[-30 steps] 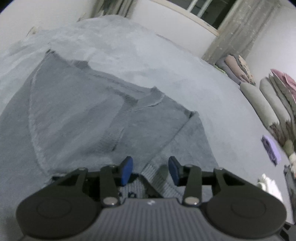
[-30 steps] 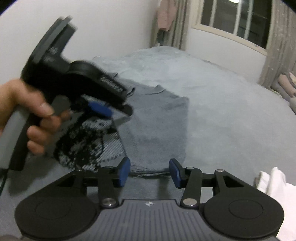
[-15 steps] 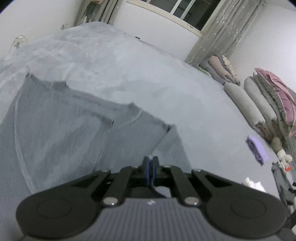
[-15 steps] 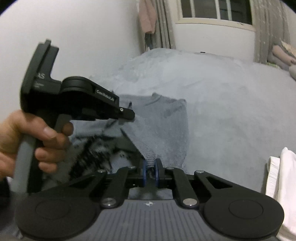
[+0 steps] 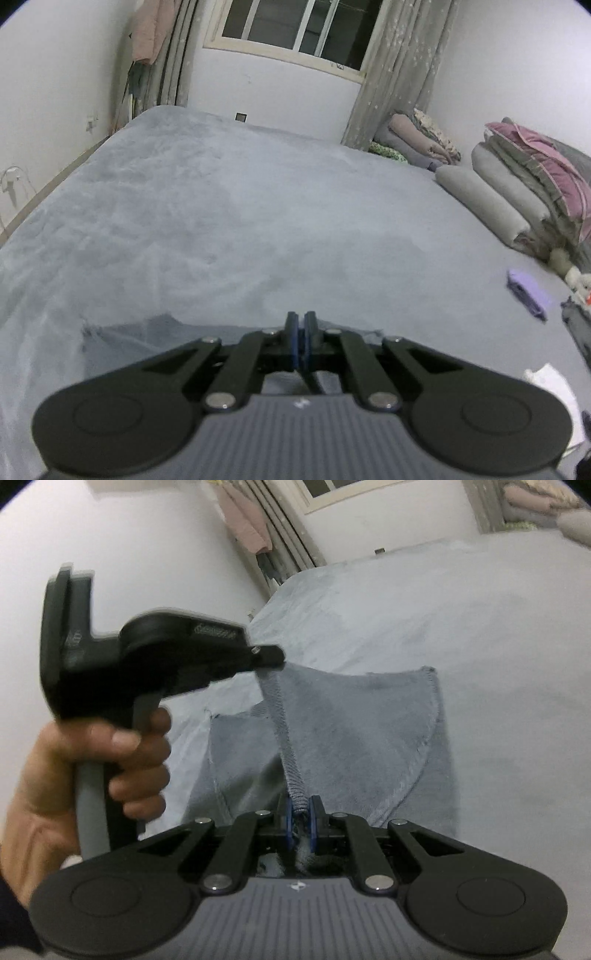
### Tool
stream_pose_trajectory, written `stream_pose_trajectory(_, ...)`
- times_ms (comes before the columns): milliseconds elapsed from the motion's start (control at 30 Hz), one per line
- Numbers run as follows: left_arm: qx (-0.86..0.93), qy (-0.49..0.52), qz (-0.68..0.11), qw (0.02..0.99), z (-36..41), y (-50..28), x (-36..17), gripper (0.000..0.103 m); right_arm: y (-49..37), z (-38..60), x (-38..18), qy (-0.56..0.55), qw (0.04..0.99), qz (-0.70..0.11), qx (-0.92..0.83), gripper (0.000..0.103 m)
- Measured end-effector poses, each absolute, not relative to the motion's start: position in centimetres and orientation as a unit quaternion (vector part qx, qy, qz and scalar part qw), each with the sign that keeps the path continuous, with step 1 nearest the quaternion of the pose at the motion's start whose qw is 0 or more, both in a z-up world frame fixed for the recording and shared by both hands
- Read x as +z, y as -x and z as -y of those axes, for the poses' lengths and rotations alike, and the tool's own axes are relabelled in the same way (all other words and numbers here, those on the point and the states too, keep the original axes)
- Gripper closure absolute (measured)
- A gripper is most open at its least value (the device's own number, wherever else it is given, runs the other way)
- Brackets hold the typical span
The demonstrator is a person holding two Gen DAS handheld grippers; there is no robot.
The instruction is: Fold clothes
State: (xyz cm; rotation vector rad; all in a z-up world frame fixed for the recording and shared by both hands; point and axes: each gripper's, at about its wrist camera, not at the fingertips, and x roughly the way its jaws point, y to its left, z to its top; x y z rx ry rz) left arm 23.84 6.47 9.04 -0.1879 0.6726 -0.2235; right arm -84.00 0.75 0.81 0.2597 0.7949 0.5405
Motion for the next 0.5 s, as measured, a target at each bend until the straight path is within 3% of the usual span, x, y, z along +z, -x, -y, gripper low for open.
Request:
stream_pose_trajectory(267, -0.089, 0.051, -0.364, 0.926, -6.8, -25.9, 4.1, 0.101, 83.0, -4.4, -2.1, -0.108, 0.866, -0.417, 0.254, 0.089)
stream_pose_trajectory(333, -0.081, 0.050, -0.366, 0.926, -6.9, -26.1, 3.3, 0.101, 83.5, -3.7, -1.9, -0.107, 0.862, -0.418, 0.266, 0.078)
stream_pose_trajectory(500, -0.065, 0.053, -0.368, 0.926, -7.3, -26.0, 2.3, 0.101, 87.3, -0.6, -0.2, -0.076, 0.863, -0.420, 0.270, 0.066)
